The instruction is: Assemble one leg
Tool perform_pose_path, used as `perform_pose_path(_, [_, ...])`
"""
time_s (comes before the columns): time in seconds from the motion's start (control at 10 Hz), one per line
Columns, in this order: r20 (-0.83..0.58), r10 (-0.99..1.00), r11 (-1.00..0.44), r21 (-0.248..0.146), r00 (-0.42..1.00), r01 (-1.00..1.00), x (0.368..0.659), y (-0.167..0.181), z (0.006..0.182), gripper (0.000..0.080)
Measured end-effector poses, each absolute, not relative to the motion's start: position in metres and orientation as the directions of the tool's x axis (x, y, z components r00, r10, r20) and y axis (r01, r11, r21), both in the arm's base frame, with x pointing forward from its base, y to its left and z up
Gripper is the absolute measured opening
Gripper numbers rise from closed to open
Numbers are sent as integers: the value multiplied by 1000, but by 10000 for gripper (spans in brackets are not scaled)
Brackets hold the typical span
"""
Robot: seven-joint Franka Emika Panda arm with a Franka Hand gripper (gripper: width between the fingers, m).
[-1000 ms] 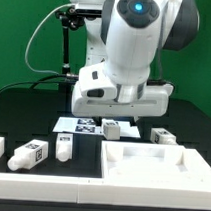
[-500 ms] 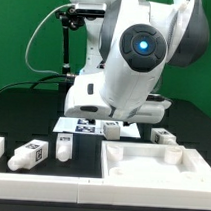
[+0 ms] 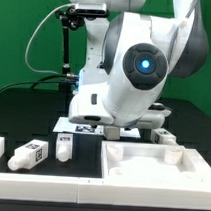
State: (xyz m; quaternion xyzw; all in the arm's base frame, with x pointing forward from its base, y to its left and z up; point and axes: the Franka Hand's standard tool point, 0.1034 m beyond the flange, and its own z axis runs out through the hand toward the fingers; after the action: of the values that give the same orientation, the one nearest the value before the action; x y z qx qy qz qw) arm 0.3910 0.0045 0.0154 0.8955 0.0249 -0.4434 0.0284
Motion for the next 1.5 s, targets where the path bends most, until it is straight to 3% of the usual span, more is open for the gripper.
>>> perform_pose_path(0.1, [-795, 19, -997, 29, 606, 70, 391, 4, 15, 649])
perform_pose_path(0.3, [-795, 19, -997, 29, 606, 70, 391, 4, 15, 402])
perform_pose_path(0.4, [-795, 19, -997, 29, 606, 70, 391, 4, 15, 402])
perform_pose_path(0.5, [-795, 19, -997, 29, 606, 70, 391, 4, 15, 282])
perform_pose_path(0.6, [-789, 22, -997, 28, 614, 71, 394, 5, 17, 282])
perform_pose_path(0.7, [-802, 29, -997, 19, 596, 75, 402, 11, 35, 282])
perform_pose_path(0.8, [-795, 34, -997, 11, 605, 71, 427, 15, 65, 282])
perform_pose_path(0.9, [-746, 36, -999, -5, 664, 48, 448, 19, 83, 282])
perform_pose_path(1.1, [-570, 83, -996, -32, 817, 79, 491, 21, 128, 282])
perform_pose_path(1.3, [-474, 84, -996, -31, 877, 78, 483, 20, 120, 284])
perform_pose_path(1.5, [-349, 87, -996, -27, 933, 83, 493, 20, 121, 284])
